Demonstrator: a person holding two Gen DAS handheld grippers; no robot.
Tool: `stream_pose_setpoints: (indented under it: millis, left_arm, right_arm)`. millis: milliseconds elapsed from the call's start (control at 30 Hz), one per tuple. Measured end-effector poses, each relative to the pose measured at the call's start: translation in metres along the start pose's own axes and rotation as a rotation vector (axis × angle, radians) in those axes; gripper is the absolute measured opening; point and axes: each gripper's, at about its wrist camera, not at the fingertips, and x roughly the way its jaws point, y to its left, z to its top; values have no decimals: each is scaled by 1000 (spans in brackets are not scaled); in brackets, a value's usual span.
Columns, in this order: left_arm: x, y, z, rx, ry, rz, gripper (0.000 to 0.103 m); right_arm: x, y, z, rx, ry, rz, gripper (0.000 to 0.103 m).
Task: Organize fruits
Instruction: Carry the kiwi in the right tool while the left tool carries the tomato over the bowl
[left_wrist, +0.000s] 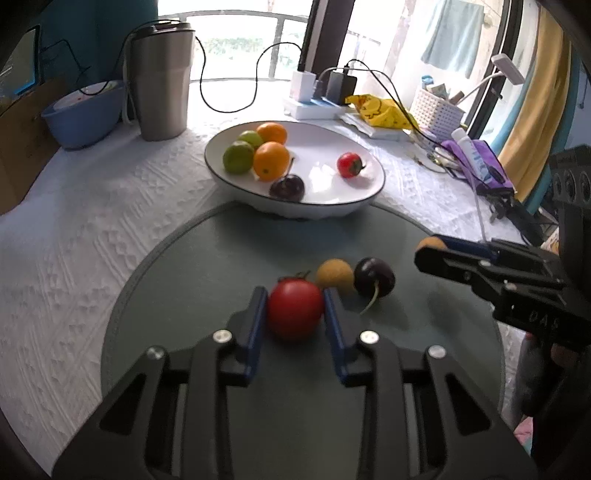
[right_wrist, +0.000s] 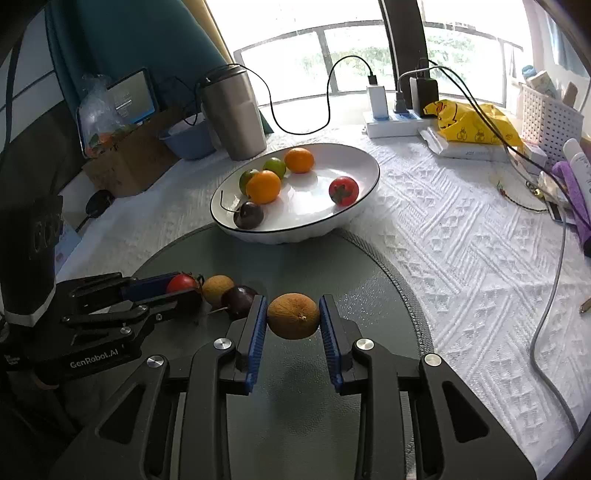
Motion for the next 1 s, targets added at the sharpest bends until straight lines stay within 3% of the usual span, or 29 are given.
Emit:
stream_pose_setpoints:
  millis: [533,1000]
  left_arm:
    - [-32,-7,20,0,-79,0,31]
    - [-31,-21,45,25,-106,-12,31]
  right_arm:
    - [-21,3,25,-41,-59,-4,31]
    - [-21,-13,44,-41,-81,4,31]
